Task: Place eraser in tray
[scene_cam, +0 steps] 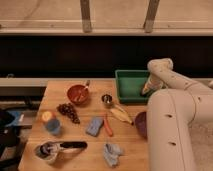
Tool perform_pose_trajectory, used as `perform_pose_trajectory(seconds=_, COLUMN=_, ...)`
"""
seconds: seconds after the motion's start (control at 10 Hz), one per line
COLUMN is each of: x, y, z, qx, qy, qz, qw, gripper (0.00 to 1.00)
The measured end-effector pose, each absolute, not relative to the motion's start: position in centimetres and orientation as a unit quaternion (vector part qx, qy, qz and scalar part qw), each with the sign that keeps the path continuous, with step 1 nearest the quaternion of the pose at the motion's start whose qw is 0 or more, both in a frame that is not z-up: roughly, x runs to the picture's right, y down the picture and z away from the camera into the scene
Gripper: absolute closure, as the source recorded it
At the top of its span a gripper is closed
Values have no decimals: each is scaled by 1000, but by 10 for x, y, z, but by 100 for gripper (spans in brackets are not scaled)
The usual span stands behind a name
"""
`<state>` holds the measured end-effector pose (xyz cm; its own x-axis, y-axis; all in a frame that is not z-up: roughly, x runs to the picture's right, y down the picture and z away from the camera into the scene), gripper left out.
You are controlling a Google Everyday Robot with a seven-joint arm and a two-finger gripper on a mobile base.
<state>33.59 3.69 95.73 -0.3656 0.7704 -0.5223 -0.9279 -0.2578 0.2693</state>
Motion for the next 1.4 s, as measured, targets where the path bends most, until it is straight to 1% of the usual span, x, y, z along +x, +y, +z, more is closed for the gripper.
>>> perform_pose_trajectory(seconds=0.9, x=334, y=35, z=957, qx=-144, qy=272, qz=779, qw=545, gripper=34)
perform_pose_trajectory(seconds=1.0, x=331, y=29, z=957, qx=-146, qy=264, qz=778, qw=551, gripper=34)
perform_pose_trajectory(seconds=1.2, x=309, y=2, z=950, qx=-145, qy=221, qz=775, qw=574, gripper=34)
perform_pose_trajectory(seconds=1.4, x=310, y=0, z=948, qx=-142, qy=218, qz=774, qw=577, gripper=34)
